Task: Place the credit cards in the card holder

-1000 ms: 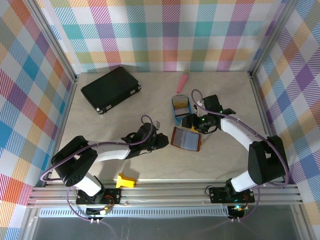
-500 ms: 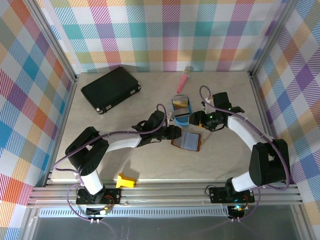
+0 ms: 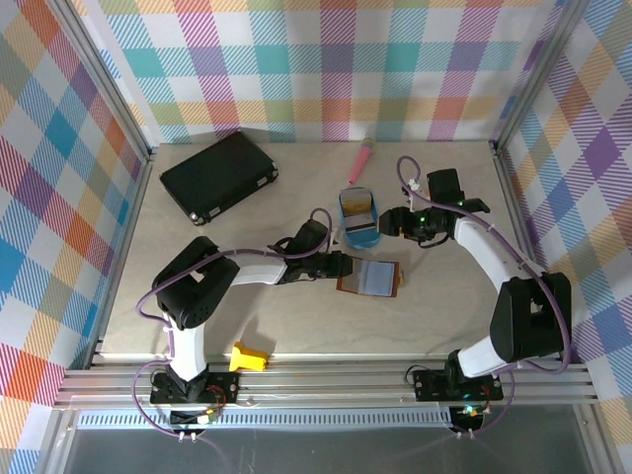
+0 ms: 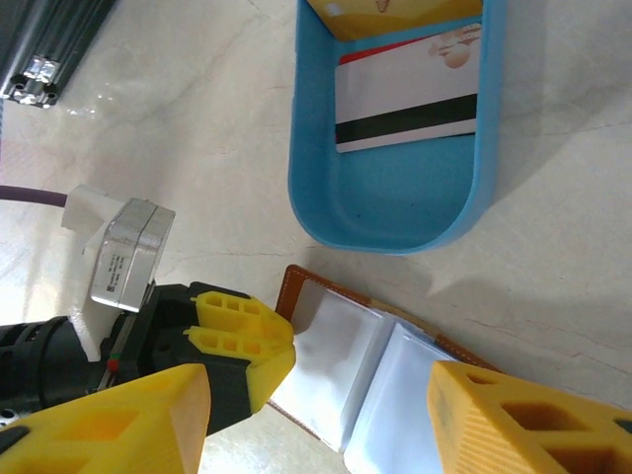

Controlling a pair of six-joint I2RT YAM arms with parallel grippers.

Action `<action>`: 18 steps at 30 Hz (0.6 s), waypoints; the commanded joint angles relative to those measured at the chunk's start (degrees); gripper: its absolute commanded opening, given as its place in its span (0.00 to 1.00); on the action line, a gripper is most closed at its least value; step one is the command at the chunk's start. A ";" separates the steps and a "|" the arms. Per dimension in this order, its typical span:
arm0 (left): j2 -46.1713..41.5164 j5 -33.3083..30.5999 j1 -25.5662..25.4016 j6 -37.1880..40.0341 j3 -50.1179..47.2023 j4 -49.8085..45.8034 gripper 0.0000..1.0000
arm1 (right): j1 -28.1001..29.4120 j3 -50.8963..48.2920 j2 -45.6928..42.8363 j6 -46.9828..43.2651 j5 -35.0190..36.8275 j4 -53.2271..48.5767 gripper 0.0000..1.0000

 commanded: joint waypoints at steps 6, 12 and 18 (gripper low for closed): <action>0.98 2.26 -0.20 -5.69 -5.55 9.18 0.23 | -0.22 -1.44 -1.52 -11.62 -2.77 9.41 0.59; 0.06 1.27 -1.37 -6.82 -7.43 9.83 0.23 | -0.20 -3.29 -2.71 -26.45 -4.98 14.18 0.64; -1.52 0.38 -2.14 -7.80 -8.85 10.19 0.22 | -0.28 -0.79 -1.55 -36.24 -6.00 13.00 0.65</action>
